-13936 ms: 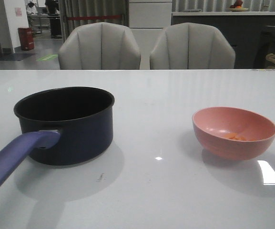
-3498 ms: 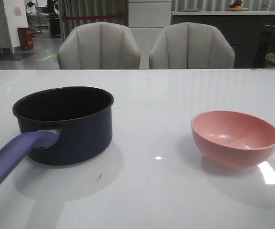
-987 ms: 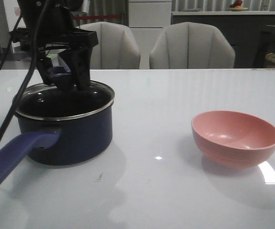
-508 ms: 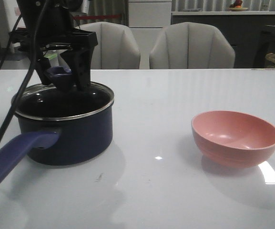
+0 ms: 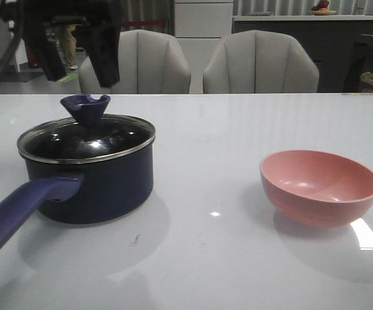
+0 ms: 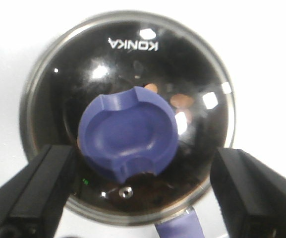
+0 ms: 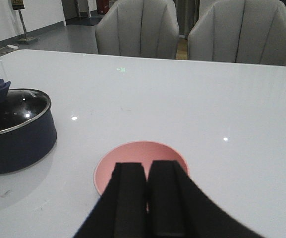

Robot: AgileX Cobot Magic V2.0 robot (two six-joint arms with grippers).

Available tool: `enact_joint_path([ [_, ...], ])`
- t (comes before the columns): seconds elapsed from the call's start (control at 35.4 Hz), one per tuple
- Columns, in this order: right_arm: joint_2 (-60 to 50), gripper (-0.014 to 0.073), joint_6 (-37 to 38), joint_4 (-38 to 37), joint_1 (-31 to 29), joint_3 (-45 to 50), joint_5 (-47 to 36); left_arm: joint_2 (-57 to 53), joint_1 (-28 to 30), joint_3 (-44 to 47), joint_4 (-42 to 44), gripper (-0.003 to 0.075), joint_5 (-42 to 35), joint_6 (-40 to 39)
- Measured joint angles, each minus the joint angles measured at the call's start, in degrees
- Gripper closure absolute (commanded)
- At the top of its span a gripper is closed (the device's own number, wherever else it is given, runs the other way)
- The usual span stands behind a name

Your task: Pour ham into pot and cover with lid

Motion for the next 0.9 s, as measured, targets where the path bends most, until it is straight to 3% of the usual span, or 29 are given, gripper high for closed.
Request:
enact_joint_path([
  [0.17,0.0,0.0446,0.0,0.0,0.0,0.0,0.0,-10.3,0.0,5.1,-0.3,0.0158,-3.1,1.1],
  [0.51,0.0,0.0446,0.0,0.0,0.0,0.0,0.0,-34.4,0.0,26.3,-0.6,0.0158,-12.8,1.3],
  [0.9,0.0,0.0446,0.0,0.0,0.0,0.0,0.0,-68.2,0.0,57.6,-2.3,0.0159,-35.3,1.5],
])
